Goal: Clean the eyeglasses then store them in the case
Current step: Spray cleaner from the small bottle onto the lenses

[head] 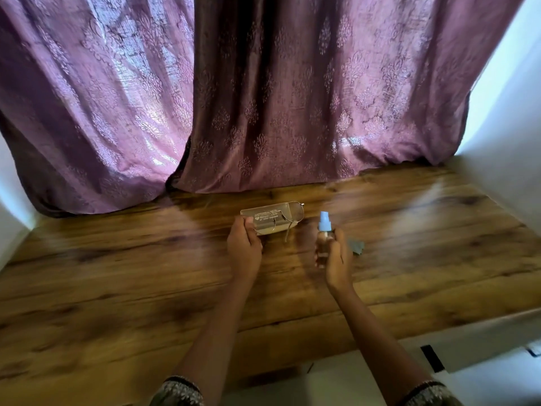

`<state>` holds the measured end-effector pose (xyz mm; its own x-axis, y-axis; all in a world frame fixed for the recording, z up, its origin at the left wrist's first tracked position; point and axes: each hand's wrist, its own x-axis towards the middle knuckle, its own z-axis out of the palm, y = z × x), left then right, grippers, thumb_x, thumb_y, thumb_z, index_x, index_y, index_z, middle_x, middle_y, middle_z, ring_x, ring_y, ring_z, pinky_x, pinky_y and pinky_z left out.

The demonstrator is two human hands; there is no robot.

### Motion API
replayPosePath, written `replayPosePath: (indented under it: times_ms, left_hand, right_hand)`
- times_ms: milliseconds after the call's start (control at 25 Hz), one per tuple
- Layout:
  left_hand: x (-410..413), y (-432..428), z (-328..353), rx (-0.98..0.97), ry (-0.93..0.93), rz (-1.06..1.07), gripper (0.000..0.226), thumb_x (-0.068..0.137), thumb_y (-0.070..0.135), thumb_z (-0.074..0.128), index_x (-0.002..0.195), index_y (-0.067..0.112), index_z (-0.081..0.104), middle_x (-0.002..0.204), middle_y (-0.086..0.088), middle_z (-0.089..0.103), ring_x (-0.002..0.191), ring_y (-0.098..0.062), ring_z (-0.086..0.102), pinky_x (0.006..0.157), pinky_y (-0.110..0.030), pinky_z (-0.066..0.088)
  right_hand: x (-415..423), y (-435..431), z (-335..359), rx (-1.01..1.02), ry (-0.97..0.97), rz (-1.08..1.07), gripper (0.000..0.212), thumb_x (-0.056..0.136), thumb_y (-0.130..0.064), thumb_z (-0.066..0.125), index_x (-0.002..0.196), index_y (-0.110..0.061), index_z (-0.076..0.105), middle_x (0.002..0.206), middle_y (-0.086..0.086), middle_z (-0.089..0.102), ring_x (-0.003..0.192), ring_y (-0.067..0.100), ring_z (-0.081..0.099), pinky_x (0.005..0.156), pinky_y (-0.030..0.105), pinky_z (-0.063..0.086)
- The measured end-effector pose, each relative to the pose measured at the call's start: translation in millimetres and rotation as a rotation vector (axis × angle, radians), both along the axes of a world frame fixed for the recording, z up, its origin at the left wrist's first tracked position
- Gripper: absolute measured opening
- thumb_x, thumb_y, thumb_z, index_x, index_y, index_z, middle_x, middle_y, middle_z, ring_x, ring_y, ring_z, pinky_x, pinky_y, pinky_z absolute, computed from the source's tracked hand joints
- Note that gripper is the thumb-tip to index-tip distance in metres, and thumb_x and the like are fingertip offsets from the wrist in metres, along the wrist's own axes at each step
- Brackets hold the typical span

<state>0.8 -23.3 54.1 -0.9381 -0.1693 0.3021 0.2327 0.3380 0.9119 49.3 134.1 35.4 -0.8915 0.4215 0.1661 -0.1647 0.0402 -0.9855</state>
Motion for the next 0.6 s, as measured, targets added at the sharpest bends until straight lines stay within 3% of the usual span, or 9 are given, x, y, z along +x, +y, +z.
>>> replayPosePath:
  times_ms: [80,160,200,280,400,480,600]
  left_hand:
    - [4,3,1,-0.011,0.004,-0.016,0.025,0.099,0.022,0.031,0.086,0.007,0.048,0.073,-0.009,0.052,0.064,-0.025,0.051,0.059,-0.041,0.046]
    - [10,7,3,-0.046,0.021,-0.01,0.025,0.099,0.022,0.031,0.087,0.008,0.048,0.076,-0.007,0.053,0.068,-0.024,0.052,0.061,-0.039,0.043]
    - [15,9,4,-0.068,0.038,-0.003,0.025,0.099,0.022,0.031,0.088,0.009,0.049,0.077,-0.006,0.055,0.069,-0.023,0.053,0.06,-0.035,0.042]
    - [18,13,8,-0.08,0.058,-0.006,0.026,0.099,0.021,0.032,0.091,0.006,0.051,0.08,-0.008,0.059,0.068,-0.025,0.056,0.059,-0.034,0.044]
    - [24,14,13,-0.073,0.089,-0.052,0.027,0.099,0.019,0.032,0.091,0.004,0.053,0.08,-0.013,0.061,0.067,-0.025,0.056,0.059,-0.037,0.044]
    - [27,13,15,-0.062,0.091,-0.068,0.027,0.099,0.018,0.032,0.089,0.004,0.053,0.079,-0.014,0.061,0.066,-0.026,0.055,0.059,-0.038,0.043]
    - [29,12,16,-0.054,0.091,-0.082,0.026,0.099,0.018,0.032,0.087,0.006,0.052,0.076,-0.01,0.059,0.066,-0.025,0.055,0.058,-0.035,0.042]
  right_hand:
    - [13,-3,9,0.103,0.078,0.021,0.019,0.096,-0.029,0.042,0.11,-0.04,0.05,0.062,-0.007,0.051,0.049,0.011,0.047,0.045,0.028,0.04]
    - [23,-8,18,0.245,0.152,0.088,0.046,0.096,-0.034,0.044,0.137,-0.047,0.028,0.063,-0.012,0.053,0.049,0.012,0.047,0.044,0.027,0.044]
    - [29,-13,23,0.324,0.173,0.116,0.051,0.096,-0.038,0.042,0.14,-0.049,0.02,0.067,-0.016,0.054,0.05,0.009,0.047,0.046,0.025,0.045]
    - [30,-23,33,0.49,0.209,0.129,0.045,0.094,-0.045,0.036,0.137,-0.05,0.025,0.078,-0.02,0.051,0.057,0.001,0.045,0.054,0.022,0.041]
    - [32,-33,43,0.598,0.236,0.032,0.037,0.096,-0.028,0.043,0.131,-0.039,0.036,0.068,-0.015,0.044,0.053,-0.004,0.039,0.052,0.015,0.031]
    - [33,-37,48,0.616,0.227,-0.008,0.046,0.092,-0.017,0.053,0.13,-0.036,0.036,0.068,-0.015,0.045,0.048,0.002,0.043,0.047,0.01,0.031]
    - [33,-41,54,0.719,0.153,0.019,0.07,0.084,-0.012,0.061,0.138,-0.042,0.027,0.084,-0.009,0.058,0.058,0.002,0.053,0.051,0.007,0.035]
